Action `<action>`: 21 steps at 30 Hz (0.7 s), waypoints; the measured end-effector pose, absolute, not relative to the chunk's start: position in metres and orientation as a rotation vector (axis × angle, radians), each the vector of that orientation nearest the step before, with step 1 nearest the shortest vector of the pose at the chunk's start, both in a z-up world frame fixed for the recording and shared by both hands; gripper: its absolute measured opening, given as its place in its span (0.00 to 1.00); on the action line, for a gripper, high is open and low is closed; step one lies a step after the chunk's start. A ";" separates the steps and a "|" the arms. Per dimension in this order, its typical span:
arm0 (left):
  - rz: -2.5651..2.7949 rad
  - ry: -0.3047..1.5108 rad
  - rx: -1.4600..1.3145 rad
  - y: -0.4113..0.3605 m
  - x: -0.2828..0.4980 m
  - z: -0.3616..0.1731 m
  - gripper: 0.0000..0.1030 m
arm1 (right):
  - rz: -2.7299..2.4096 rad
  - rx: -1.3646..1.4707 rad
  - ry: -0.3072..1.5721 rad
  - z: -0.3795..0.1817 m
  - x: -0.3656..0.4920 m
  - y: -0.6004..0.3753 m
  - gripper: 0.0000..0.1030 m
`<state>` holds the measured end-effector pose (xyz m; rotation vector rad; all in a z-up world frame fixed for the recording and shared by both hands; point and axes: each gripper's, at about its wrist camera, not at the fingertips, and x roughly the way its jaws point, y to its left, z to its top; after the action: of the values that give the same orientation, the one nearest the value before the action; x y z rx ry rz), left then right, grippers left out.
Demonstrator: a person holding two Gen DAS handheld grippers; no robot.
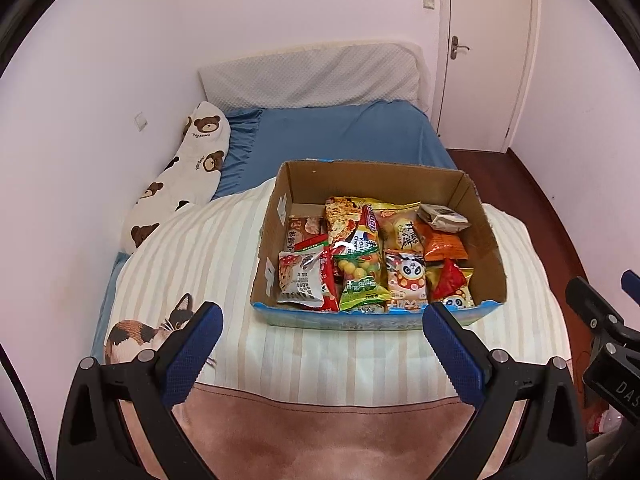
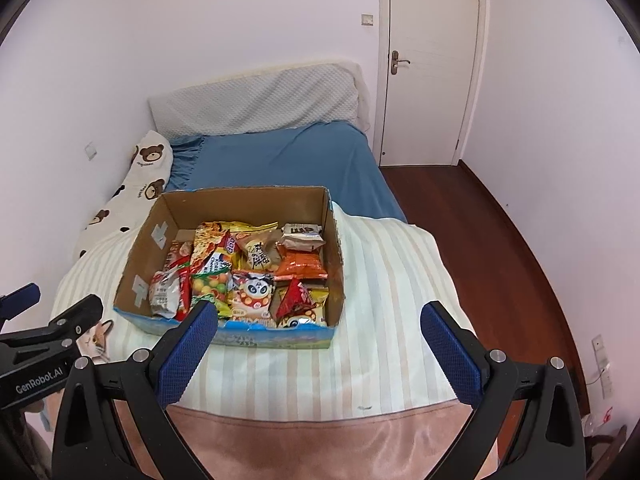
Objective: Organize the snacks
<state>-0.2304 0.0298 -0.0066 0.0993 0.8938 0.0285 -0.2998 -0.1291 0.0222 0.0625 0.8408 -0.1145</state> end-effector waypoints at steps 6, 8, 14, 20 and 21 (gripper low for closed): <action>0.037 0.913 0.097 0.031 -0.220 -0.019 0.99 | -0.118 0.059 0.856 0.014 -0.289 -0.127 1.00; 0.038 0.918 0.097 0.033 -0.219 -0.019 1.00 | -0.117 0.059 0.860 0.012 -0.287 -0.125 1.00; 0.037 0.920 0.102 0.033 -0.217 -0.022 0.99 | -0.113 0.063 0.870 0.009 -0.287 -0.124 1.00; 0.036 0.918 0.098 0.034 -0.218 -0.024 1.00 | -0.106 0.066 0.876 0.008 -0.286 -0.123 1.00; 0.037 0.917 0.102 0.033 -0.217 -0.024 1.00 | -0.107 0.066 0.875 0.009 -0.287 -0.123 1.00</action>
<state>-0.2172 0.0333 -0.0241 0.1015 0.9166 0.0367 -0.2868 -0.1225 0.0085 0.0657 0.8748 -0.1068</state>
